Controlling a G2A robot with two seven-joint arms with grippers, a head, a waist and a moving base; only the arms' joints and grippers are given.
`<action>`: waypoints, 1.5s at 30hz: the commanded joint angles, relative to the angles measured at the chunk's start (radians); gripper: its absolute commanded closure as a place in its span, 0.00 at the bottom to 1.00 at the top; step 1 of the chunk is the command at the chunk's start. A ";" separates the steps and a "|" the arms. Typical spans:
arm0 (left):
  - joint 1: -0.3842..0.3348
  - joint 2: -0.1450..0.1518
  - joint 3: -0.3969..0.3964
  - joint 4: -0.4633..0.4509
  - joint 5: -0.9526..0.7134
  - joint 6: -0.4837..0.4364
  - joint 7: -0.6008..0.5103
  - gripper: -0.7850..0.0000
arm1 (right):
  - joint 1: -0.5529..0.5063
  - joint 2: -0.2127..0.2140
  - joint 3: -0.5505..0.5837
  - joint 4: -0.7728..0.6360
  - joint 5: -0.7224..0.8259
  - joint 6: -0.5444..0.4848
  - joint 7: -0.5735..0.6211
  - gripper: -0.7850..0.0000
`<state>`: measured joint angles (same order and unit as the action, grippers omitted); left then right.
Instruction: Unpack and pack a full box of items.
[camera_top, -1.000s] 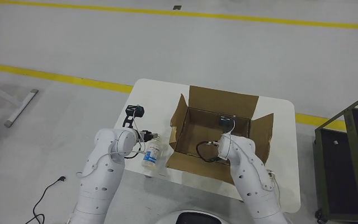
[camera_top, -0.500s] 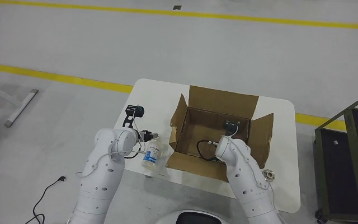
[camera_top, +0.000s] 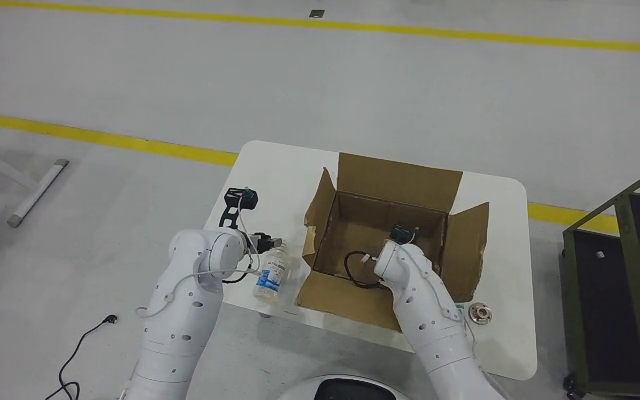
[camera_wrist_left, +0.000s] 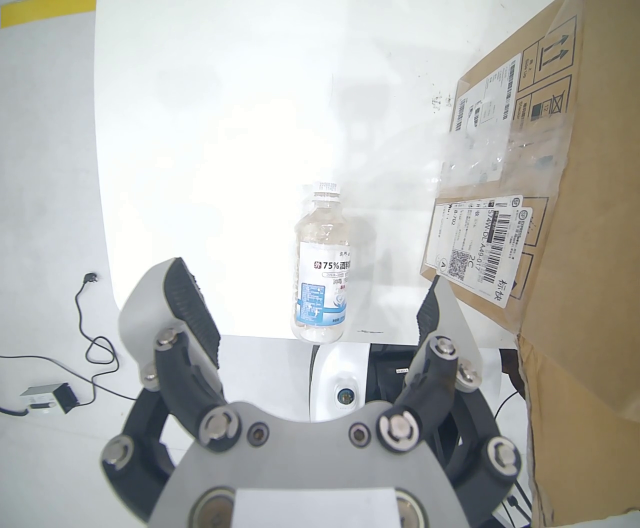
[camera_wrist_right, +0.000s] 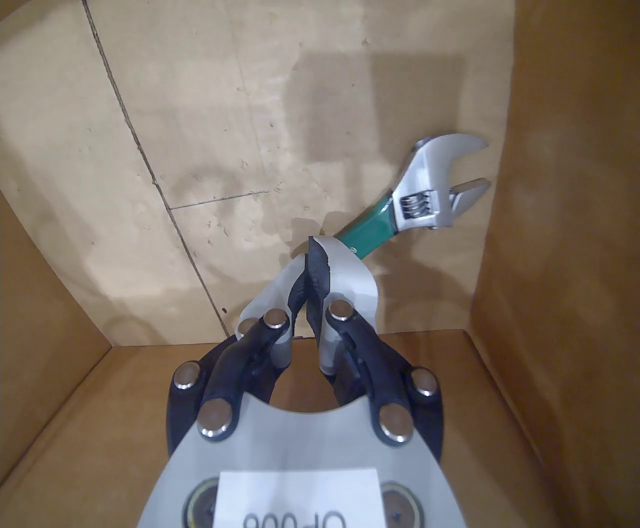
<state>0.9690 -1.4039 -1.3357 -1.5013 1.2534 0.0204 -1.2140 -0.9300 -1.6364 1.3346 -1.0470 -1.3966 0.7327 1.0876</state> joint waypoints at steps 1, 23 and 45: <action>0.000 0.000 0.000 0.000 0.000 0.000 0.000 0.00 | 0.024 -0.014 0.004 0.046 -0.010 0.008 -0.007 0.59; 0.000 0.000 0.000 0.000 0.000 0.000 0.000 0.00 | -0.081 -0.120 0.182 -0.144 -0.289 -0.111 0.111 0.55; 0.000 0.000 0.000 0.000 0.000 0.000 0.000 0.00 | 0.009 -0.226 0.361 0.010 -0.465 -0.102 0.102 0.65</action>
<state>0.9690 -1.4039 -1.3357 -1.5013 1.2534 0.0204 -1.2140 -0.9265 -1.8603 1.6904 -1.0443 -1.8573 0.6303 1.1898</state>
